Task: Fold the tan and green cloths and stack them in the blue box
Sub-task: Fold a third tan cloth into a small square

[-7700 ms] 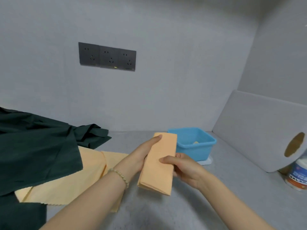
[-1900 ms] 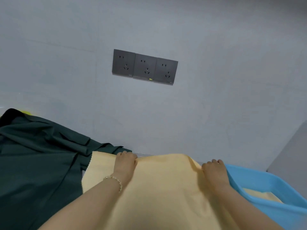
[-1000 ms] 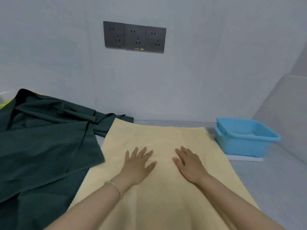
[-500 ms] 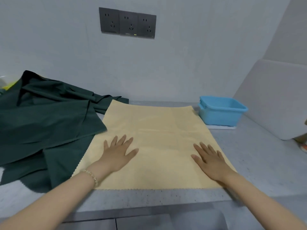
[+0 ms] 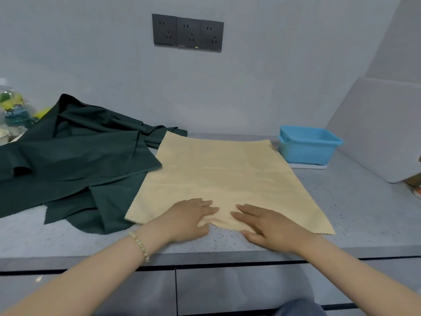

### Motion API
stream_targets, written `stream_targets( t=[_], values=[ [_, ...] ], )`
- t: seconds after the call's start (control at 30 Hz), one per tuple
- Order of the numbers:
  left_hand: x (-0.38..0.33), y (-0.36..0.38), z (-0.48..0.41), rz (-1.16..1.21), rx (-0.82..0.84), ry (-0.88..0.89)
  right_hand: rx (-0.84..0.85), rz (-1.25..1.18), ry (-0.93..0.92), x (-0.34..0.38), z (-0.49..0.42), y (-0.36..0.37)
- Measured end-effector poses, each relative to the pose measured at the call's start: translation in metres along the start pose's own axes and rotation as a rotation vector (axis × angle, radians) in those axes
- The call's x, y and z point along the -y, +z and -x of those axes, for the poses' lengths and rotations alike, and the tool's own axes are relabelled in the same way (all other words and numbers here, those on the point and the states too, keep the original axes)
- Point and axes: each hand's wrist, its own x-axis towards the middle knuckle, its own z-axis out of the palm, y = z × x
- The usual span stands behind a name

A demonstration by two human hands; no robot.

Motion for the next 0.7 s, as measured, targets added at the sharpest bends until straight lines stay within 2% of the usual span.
stream_targets(
  t=[0.23,0.37,0.5,0.57,0.7],
  values=[
    [0.010,-0.014,0.010,-0.073,-0.066,-0.116,-0.035,-0.051,0.047,-0.024,0.002,-0.003],
    [0.025,-0.029,0.014,-0.163,-0.034,-0.173,-0.033,-0.053,0.135,-0.048,0.010,-0.011],
    [0.024,-0.053,0.018,-0.147,-0.022,-0.158,-0.043,-0.279,0.124,-0.054,0.019,-0.030],
    [0.021,-0.069,0.019,-0.075,0.082,-0.149,0.054,-0.351,0.089,-0.057,0.024,-0.043],
    [0.017,-0.097,0.023,0.135,0.468,-0.125,0.374,-0.467,0.076,-0.062,0.041,-0.071]
  ],
)
